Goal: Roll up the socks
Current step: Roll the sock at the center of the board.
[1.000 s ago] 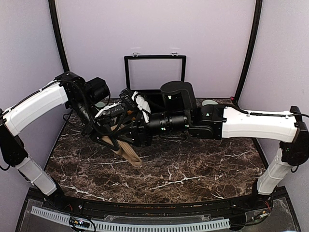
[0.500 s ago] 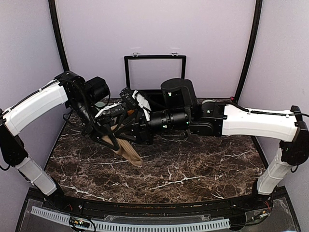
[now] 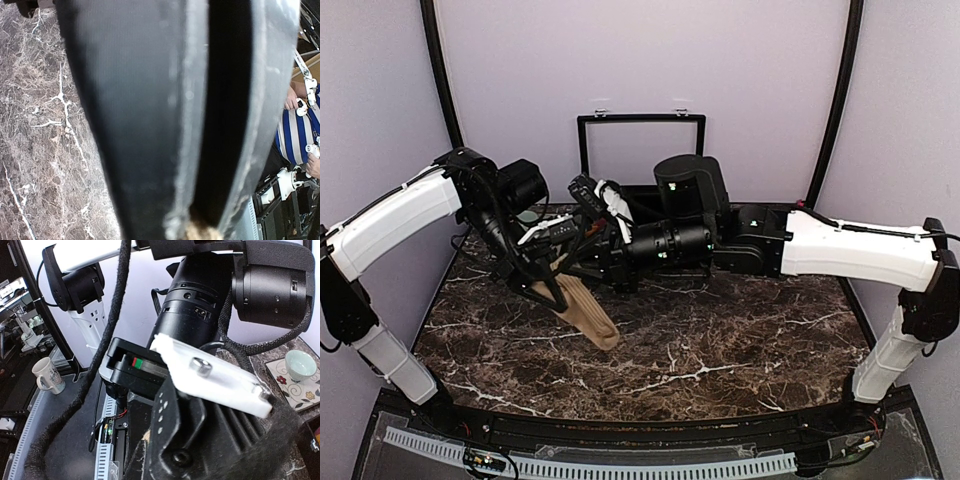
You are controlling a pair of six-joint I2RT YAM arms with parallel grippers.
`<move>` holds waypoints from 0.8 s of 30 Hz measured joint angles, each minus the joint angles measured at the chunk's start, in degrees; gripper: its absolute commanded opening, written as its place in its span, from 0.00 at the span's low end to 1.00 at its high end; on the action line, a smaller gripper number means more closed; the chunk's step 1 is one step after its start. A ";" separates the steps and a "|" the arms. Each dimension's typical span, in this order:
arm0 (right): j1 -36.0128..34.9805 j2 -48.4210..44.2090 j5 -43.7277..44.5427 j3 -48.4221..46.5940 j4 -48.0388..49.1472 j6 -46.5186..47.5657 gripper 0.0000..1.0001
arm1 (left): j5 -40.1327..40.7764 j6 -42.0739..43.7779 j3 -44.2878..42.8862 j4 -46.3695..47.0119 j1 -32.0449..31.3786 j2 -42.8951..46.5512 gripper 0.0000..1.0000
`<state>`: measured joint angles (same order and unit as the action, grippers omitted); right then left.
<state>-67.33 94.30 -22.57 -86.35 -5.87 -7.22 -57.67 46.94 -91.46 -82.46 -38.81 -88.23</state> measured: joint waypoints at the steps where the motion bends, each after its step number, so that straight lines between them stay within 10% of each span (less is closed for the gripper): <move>1: 0.00 0.00 -0.04 0.00 -0.13 -0.11 0.00 | 0.13 0.00 -0.02 0.02 0.00 -0.09 0.57; 2: 0.00 0.00 -0.04 0.00 -0.31 -0.26 0.00 | 0.35 -0.04 -0.11 0.00 0.00 -0.28 0.92; 3: 0.00 0.00 0.13 0.13 -0.31 -0.46 0.00 | 0.90 -0.09 -0.44 0.04 0.00 -0.61 0.98; 14: 0.11 -0.24 8.02 5.05 7.50 -5.25 0.00 | 13.86 -5.27 -11.58 2.21 0.07 -2.43 0.99; 24: -1.05 -0.22 14.80 5.05 10.19 -8.46 0.00 | 23.61 -6.75 -7.69 10.58 0.00 -1.09 0.43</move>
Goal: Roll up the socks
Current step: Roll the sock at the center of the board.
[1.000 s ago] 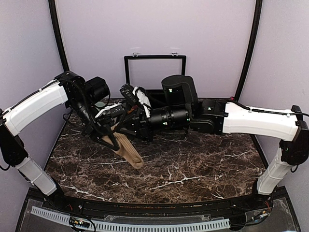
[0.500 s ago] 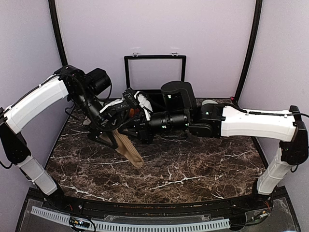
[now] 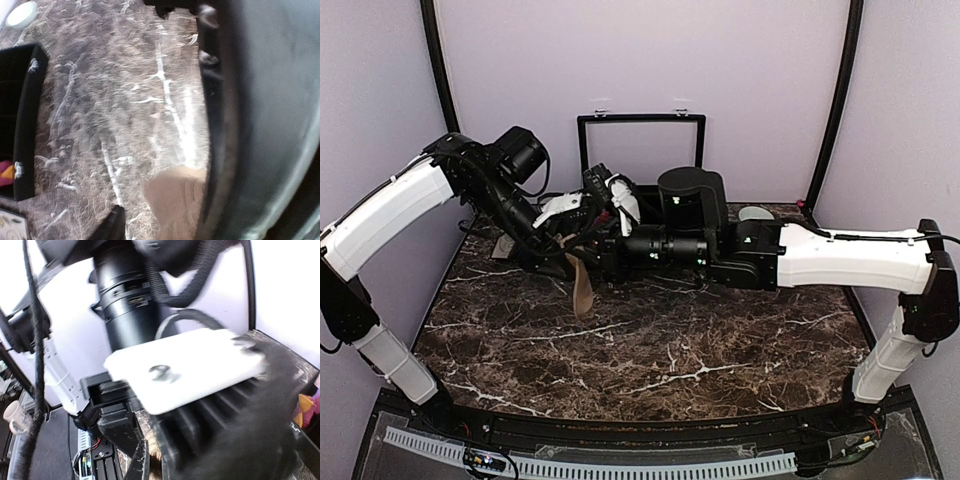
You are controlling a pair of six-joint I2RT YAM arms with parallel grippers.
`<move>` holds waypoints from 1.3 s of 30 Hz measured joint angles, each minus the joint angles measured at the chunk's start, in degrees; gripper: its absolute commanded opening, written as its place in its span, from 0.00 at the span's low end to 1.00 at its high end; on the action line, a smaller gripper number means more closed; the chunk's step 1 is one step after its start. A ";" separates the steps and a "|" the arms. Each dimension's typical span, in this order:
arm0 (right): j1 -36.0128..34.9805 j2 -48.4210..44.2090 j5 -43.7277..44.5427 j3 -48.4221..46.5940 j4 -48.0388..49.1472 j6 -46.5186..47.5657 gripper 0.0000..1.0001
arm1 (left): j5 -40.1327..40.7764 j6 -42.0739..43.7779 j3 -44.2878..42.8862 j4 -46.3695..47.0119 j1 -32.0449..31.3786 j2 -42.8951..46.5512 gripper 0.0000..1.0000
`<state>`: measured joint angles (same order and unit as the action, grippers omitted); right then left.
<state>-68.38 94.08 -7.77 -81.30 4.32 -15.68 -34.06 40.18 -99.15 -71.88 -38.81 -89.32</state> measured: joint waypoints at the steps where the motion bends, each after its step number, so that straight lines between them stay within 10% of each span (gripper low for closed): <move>1: -0.02 0.02 0.83 0.02 -0.02 -0.52 0.00 | 1.84 0.09 1.20 1.64 0.00 0.85 0.41; 10: -0.26 1.46 6.45 0.00 4.81 -8.59 0.00 | 14.45 1.90 5.92 12.50 -3.04 10.25 0.51; 26: 0.57 7.08 9.31 0.90 11.69 -26.82 0.00 | 39.01 7.67 19.54 26.67 -9.75 16.37 0.21; 39: 1.18 8.13 8.09 2.82 16.28 -36.81 0.00 | 49.75 15.50 29.51 38.77 -10.82 20.87 0.48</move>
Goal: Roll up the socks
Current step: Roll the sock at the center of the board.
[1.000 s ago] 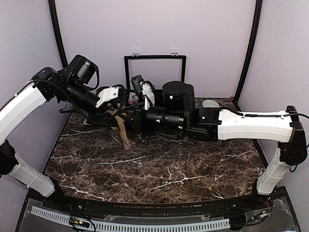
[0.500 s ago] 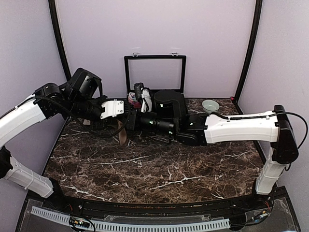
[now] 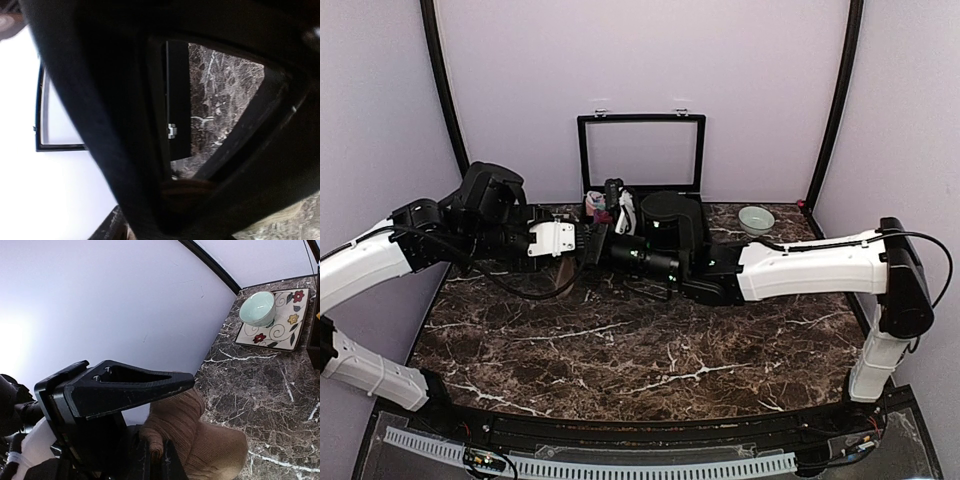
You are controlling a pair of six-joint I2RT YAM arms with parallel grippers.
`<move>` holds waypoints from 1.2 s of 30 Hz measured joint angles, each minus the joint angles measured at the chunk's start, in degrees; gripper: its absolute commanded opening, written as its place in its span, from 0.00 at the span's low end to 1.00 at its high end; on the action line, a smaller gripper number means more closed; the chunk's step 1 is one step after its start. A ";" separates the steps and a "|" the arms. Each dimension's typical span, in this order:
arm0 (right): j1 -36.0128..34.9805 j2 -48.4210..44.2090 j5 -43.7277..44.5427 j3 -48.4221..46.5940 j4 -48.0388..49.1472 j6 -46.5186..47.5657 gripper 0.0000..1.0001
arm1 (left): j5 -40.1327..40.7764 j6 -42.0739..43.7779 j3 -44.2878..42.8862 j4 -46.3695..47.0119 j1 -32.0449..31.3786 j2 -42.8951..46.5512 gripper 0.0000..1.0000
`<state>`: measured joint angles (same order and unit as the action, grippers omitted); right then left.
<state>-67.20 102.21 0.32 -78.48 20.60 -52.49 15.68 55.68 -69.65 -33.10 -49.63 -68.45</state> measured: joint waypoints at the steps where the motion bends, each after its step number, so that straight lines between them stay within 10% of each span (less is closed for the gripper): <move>1: 0.15 0.02 -0.42 0.35 0.55 -1.05 0.00 | 0.72 1.03 0.35 0.85 -0.13 0.13 0.48; 18: 2.08 3.28 -6.80 6.51 18.29 -19.65 0.00 | 9.35 28.65 19.19 26.82 -3.93 9.29 0.38; 24: 2.23 3.37 -7.41 8.15 23.26 -23.12 0.00 | 9.84 36.35 22.82 33.53 -4.57 11.87 0.03; 36: 2.62 1.51 -7.67 7.87 19.10 -18.64 0.49 | 5.27 20.55 6.93 10.62 -3.72 6.56 0.00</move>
<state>-64.58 103.72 -7.35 -70.61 39.70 -71.13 20.95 76.23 -62.72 -22.48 -53.34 -61.89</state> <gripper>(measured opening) 0.438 0.111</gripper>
